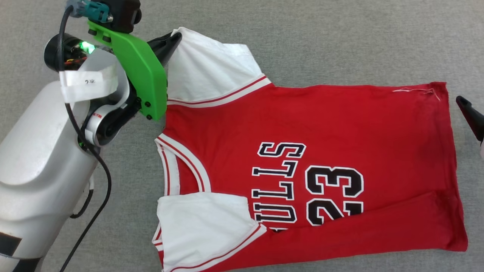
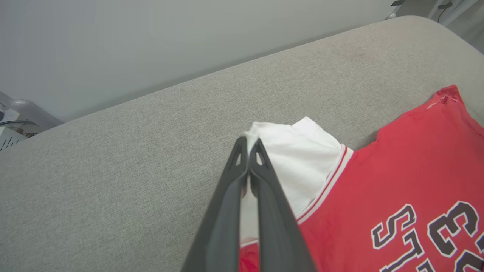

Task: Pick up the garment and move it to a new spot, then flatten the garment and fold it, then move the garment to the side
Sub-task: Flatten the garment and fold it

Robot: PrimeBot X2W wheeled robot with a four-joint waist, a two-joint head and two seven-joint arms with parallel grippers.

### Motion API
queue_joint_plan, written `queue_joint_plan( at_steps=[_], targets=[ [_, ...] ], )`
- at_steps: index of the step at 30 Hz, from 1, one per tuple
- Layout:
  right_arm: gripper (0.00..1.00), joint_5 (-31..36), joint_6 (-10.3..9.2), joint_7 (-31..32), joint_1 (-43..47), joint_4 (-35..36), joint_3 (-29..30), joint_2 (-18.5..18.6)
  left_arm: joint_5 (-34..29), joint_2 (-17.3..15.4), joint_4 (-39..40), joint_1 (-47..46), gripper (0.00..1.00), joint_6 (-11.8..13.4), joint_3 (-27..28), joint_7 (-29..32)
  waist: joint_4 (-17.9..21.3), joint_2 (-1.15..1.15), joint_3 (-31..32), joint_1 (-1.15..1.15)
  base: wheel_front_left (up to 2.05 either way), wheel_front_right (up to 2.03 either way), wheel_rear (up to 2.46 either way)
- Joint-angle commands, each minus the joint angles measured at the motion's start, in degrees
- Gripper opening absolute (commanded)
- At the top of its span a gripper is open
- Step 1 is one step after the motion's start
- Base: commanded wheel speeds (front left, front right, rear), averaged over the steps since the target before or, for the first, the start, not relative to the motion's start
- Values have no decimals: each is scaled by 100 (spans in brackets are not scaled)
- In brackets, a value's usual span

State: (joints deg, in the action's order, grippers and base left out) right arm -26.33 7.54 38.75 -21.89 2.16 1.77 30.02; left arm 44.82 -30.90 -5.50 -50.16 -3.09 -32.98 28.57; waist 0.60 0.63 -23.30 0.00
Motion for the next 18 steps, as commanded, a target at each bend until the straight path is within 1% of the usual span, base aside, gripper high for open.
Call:
queue_joint_plan(
  at_steps=[1, 4, 8, 13, 18],
  targets=[
    [100, -34, -5, 129, -189, -121, -26, 71, -49, -32, 193, 138, 0, 70, 9, -60, -215, -63, -117, 0, 0, 0, 0],
    [100, -64, -5, 346, -454, -401, -87, 146, -81, -14, 597, 259, 0, 177, -23, -84, -351, -63, -214, 0, 0, 0, 0],
    [100, -67, -5, 504, -702, -742, -206, 184, -89, 23, 917, 343, 0, 243, -77, -77, -480, -63, -318, 0, 0, 0, 0],
    [100, -6, -5, 562, -929, -1121, -282, 196, -106, 67, 1059, 331, 0, 269, -110, -94, -591, -63, -450, 0, 0, 0, 0],
    [100, 57, -5, 719, -995, -1481, -331, 118, -95, 114, 989, 325, 0, 275, -113, -159, -627, -63, -517, 0, 0, 0, 0]
  ],
)
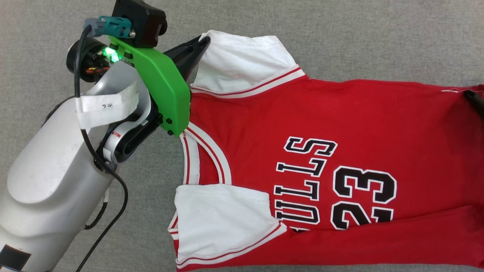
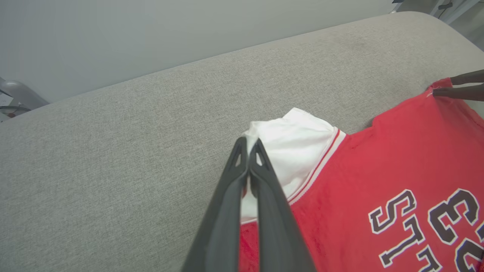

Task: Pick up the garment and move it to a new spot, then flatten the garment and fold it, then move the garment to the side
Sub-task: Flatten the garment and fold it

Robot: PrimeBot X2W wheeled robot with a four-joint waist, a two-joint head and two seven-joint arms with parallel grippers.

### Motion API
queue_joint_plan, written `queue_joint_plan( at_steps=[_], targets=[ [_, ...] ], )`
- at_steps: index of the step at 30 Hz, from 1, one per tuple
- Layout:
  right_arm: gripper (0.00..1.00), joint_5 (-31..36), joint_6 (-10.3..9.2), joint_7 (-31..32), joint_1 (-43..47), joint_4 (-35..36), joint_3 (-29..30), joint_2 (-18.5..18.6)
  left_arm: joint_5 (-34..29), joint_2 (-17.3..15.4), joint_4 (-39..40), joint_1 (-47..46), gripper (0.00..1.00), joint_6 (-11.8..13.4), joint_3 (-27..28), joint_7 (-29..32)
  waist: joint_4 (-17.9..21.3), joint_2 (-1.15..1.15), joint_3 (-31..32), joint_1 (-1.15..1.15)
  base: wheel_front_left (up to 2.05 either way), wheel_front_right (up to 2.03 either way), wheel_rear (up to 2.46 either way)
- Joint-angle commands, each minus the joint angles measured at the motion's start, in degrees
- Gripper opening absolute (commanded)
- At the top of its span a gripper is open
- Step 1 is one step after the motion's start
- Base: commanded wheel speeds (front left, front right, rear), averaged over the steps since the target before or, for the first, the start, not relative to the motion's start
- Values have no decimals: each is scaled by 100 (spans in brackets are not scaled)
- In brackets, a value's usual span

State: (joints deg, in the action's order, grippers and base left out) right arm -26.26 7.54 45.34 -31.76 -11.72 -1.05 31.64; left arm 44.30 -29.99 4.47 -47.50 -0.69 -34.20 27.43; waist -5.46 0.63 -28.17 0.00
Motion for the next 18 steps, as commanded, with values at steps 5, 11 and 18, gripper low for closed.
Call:
queue_joint_plan(
  at_steps=[5, 11, 18],
  targets=[
    [0, 47, -5, 123, -35, -196, -123, -112, -148, -22, -223, 35, 0, 23, 17, -179, -1, -63, -68, 0, 0, 0, 0],
    [0, 43, -5, -307, -103, -235, -77, -131, -151, -33, -505, 82, 0, 20, 97, -416, 60, -63, 118, 0, 0, 0, 0],
    [0, -171, -5, -814, 42, -100, -29, -166, -48, -38, -718, 380, 0, 63, 176, -672, 125, -63, 633, 0, 0, 0, 0]
  ],
)
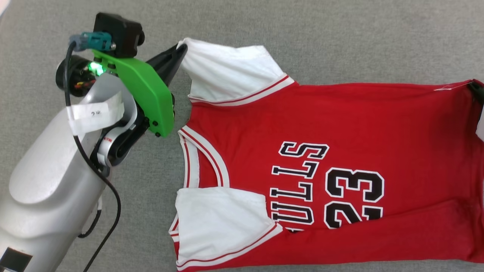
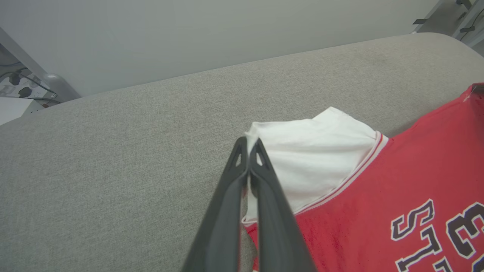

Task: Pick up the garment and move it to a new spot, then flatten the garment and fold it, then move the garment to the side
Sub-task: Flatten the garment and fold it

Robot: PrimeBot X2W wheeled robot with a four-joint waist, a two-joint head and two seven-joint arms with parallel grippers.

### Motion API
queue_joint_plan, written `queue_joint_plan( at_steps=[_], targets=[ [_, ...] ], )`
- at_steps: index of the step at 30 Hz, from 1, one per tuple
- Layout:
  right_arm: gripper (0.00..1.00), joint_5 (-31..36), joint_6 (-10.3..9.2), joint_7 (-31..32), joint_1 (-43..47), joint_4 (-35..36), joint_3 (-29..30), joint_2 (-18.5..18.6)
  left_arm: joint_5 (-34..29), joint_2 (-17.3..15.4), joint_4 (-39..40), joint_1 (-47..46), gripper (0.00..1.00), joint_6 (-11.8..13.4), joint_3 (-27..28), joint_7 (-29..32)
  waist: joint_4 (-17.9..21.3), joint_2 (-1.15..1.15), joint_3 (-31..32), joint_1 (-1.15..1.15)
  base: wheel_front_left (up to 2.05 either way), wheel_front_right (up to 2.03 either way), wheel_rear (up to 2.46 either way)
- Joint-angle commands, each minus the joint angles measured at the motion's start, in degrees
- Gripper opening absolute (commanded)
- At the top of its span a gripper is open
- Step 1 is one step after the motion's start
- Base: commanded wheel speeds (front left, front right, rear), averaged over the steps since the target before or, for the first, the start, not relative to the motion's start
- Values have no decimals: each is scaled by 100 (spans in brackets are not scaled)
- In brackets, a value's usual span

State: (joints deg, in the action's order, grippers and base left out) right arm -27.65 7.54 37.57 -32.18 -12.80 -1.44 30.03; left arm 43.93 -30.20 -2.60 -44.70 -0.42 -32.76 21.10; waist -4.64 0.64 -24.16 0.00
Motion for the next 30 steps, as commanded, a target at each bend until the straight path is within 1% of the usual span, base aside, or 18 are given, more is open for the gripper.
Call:
queue_joint_plan(
  at_steps=[1, 9, 14, 18, 21, 23, 26, 30],
  targets=[
    [0, -96, -5, -83, 150, 58, 20, -3, 17, -22, -24, 171, 0, 50, 42, -65, 48, -64, 318, 0, 0, 0, 0],
    [0, -514, -5, -420, 990, 516, 131, 25, 222, -133, 132, 829, 0, 185, 77, -166, 6, -64, 912, 0, 0, 0, 0],
    [0, -653, -5, -569, 1695, 775, 280, 34, 346, -214, 555, 1426, 0, 390, 56, -178, -79, -64, 1168, 0, 0, 0, 0],
    [0, -767, -5, -632, 2208, 998, 354, 39, 362, -372, 900, 1931, 0, 577, -11, -125, -111, -64, 1311, 0, 0, 0, 0],
    [0, -867, -5, -635, 2547, 1111, 364, 43, 491, -491, 1116, 2407, 0, 684, -51, -79, -123, -64, 1404, 0, 0, 0, 0],
    [0, -928, -5, -616, 2732, 1143, 394, 42, 676, -545, 1229, 2741, 0, 715, -88, 0, -132, -64, 1444, 0, 0, 0, 0],
    [0, -1014, -5, -562, 2965, 1186, 365, 68, 789, -695, 1314, 3146, 0, 746, -152, 67, -143, -64, 1474, 0, 0, 0, 0],
    [0, -1108, -5, -488, 3216, 1166, 295, 175, 986, -760, 1380, 3542, 0, 746, -236, 137, -172, -64, 1467, 0, 0, 0, 0]
  ],
)
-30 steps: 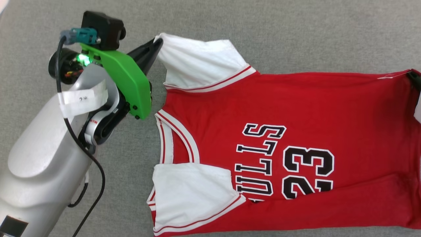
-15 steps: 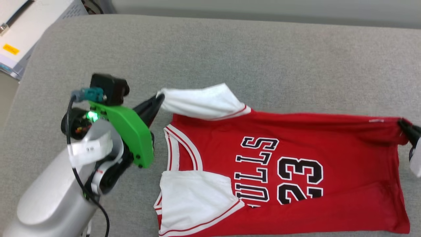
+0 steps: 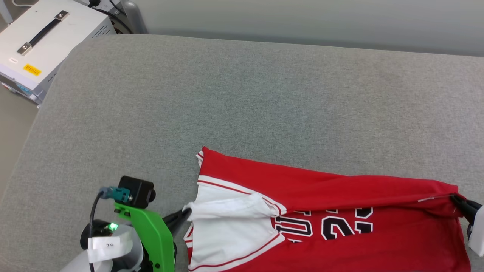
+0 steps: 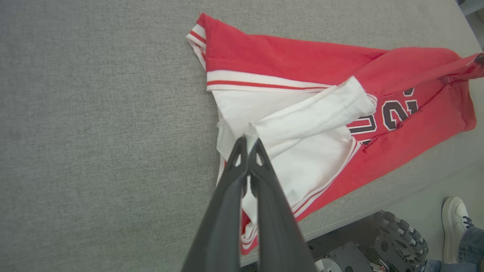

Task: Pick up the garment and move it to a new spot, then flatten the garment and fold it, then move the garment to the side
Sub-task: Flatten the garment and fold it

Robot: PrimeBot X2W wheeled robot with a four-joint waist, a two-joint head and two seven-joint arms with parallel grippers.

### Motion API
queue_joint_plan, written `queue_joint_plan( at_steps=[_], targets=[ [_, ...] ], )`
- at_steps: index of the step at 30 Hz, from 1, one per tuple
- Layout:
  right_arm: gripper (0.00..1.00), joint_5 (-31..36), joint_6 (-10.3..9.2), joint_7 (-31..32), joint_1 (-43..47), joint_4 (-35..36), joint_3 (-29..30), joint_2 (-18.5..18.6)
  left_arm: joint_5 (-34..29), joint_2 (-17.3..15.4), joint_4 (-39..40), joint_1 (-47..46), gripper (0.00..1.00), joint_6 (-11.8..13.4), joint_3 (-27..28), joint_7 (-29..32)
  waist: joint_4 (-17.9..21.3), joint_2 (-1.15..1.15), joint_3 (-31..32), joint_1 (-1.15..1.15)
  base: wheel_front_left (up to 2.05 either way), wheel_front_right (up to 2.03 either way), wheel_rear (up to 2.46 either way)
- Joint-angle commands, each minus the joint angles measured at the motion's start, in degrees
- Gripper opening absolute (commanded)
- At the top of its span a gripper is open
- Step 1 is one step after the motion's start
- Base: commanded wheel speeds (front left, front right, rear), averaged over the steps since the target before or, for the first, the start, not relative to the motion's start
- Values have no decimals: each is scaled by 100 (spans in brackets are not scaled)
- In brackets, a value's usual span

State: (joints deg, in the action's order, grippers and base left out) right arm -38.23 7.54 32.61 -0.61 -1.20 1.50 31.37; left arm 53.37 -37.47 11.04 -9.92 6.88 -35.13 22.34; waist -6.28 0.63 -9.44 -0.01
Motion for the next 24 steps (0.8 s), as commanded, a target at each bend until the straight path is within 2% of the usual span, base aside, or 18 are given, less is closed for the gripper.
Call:
queue_joint_plan(
  at_steps=[1, 6, 12, 13, 14, 15, 16, 17, 24],
  targets=[
    [0, -52, -5, 8, 106, -18, -20, 79, 37, -64, 6, 118, 0, 10, -29, 30, -18, -63, -8, 1, 0, 0, 0],
    [0, -95, -5, -23, 249, -145, -202, 229, 55, -47, -106, 244, 0, -42, -200, 128, -54, -63, -23, 1, 0, 0, 0],
    [0, -219, -5, -109, 350, -416, -400, 275, 72, 181, -558, 257, 0, -208, -416, 111, -91, -63, -52, 1, 0, 0, 0],
    [15, -245, -5, -132, 367, -466, -440, 279, 52, 222, -661, 249, 0, -244, -451, 81, -91, -63, -47, 1, 0, 0, 0],
    [42, -270, -5, -153, 374, -497, -471, 278, 32, 255, -743, 239, 0, -266, -469, 47, -89, -63, -45, 1, 0, 0, 0],
    [100, -313, -5, -175, 379, -539, -492, 266, -7, 292, -842, 221, 29, -279, -481, -13, -85, -63, -39, 1, 0, 0, 0],
    [100, -340, -5, -182, 378, -572, -509, 261, -45, 319, -920, 207, 49, -294, -497, -60, -80, -63, -34, 1, 0, 0, 0],
    [100, -365, -5, -175, 381, -623, -525, 254, -94, 350, -1013, 192, 100, -314, -522, -114, -73, -63, -21, 1, 0, 0, 0],
    [100, -515, -5, -110, 404, -567, -495, 214, -167, 566, -1333, 200, 100, -384, -525, -500, -20, -63, 254, 1, 0, 0, 0]
  ],
)
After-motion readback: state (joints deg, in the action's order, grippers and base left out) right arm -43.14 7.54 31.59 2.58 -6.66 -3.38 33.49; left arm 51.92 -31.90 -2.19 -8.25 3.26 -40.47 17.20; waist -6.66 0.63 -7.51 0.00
